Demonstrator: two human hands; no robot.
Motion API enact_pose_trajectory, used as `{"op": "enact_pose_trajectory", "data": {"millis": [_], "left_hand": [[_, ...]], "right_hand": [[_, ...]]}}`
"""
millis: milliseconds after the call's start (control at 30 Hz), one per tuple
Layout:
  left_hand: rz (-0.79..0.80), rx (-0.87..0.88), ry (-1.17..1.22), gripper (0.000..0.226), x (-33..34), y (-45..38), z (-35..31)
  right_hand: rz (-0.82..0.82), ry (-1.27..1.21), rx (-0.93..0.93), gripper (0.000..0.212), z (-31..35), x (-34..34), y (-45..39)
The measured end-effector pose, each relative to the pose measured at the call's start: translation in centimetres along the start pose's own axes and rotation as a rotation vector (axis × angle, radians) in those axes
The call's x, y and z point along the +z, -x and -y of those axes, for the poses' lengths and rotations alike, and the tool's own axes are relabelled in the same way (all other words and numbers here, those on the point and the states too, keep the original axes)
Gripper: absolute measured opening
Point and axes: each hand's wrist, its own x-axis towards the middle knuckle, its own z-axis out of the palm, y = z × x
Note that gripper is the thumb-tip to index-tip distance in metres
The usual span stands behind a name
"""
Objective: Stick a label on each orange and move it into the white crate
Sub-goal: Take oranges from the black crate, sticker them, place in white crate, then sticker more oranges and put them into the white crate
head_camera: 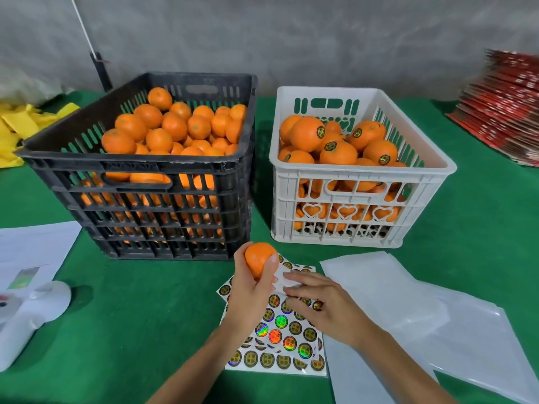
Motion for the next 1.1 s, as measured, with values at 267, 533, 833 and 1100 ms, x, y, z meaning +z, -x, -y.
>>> {"op": "enact_pose_trajectory", "data": {"millis": [267, 533, 833, 1100], "left_hand": [[0.018, 0.004, -0.133, 0.076, 0.2, 0.2, 0.0], [0.098, -0.070, 0.009, 0.065, 1.0, -0.5, -3.4], [0.156, -0.146, 0.413, 0.065, 1.2, -2.9, -10.1], [0.173, -0.276, 0.597, 0.079, 0.8, -3.2, -12.1]], "right_hand": [[-0.068, -0.653, 0.396, 0.009, 1.5, -1.1, -1.2], [-0.526, -0.542, 0.272, 0.002, 6.1, -4.1, -4.7], [-0.519, -0.628, 0.103, 0.010, 10.3, -6.4, -6.9], [-0.458, -0.386, -0.011, 0.035, 11.4, -6.5, -6.3]]}}
